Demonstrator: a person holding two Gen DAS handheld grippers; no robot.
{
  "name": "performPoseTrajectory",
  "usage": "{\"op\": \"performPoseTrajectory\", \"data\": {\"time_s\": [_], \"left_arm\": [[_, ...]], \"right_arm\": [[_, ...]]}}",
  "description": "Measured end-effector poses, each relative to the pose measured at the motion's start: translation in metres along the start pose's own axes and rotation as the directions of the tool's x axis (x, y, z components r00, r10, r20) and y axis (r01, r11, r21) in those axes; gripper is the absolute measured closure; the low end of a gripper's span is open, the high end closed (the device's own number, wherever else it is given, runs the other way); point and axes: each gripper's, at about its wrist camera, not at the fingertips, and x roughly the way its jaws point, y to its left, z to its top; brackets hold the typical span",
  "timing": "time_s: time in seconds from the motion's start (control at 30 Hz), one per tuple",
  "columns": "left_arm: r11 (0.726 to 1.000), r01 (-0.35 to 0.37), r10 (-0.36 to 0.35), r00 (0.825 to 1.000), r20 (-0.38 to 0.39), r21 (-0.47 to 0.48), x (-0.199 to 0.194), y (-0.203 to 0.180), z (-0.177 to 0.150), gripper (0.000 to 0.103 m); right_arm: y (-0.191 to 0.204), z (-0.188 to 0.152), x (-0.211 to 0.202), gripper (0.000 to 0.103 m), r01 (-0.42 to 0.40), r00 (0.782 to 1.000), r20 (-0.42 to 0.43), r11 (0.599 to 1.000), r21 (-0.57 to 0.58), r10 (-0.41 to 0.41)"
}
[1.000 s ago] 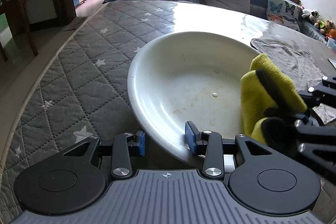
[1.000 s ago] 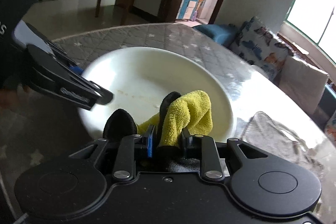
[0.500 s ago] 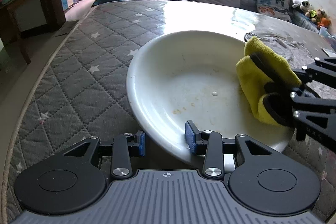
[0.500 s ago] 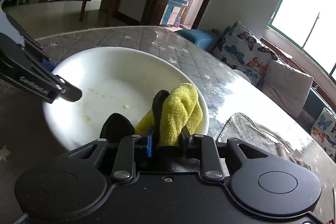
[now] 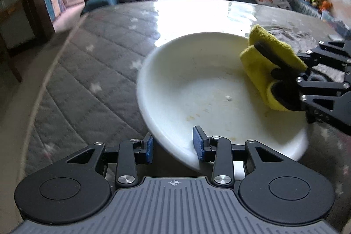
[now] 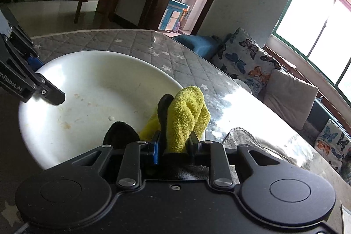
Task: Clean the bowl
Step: 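Tilt the bowl with the left tool while the right tool scrubs its inner wall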
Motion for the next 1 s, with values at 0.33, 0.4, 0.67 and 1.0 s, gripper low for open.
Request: {"op": "performPoseTrajectory", "data": {"time_s": [0.33, 0.4, 0.67, 1.0], "left_arm": [[0.997, -0.005, 0.004, 1.000, -0.021, -0.079, 0.002, 0.002, 0.002, 0.063], [0.993, -0.006, 0.002, 1.000, -0.029, -0.114, 0.000, 0.002, 0.001, 0.060], [0.967, -0.009, -0.005, 0.999, -0.054, -0.254, -0.008, 0.000, -0.007, 0.058], [0.938, -0.035, 0.008, 0.997, -0.080, -0.344, -0.018, -0.019, -0.012, 0.055]], "right_arm": [[0.000, 0.004, -0.008, 0.077, -0.019, 0.999, -0.030, 1.000, 0.022, 0.019], [-0.002, 0.004, -0.009, 0.077, -0.027, 0.999, -0.035, 0.999, 0.030, 0.028], [0.001, 0.004, -0.022, 0.077, -0.059, 0.998, -0.033, 0.997, 0.055, 0.061], [-0.001, 0.004, -0.032, 0.077, -0.100, 0.995, -0.013, 0.991, 0.093, 0.102]]}}
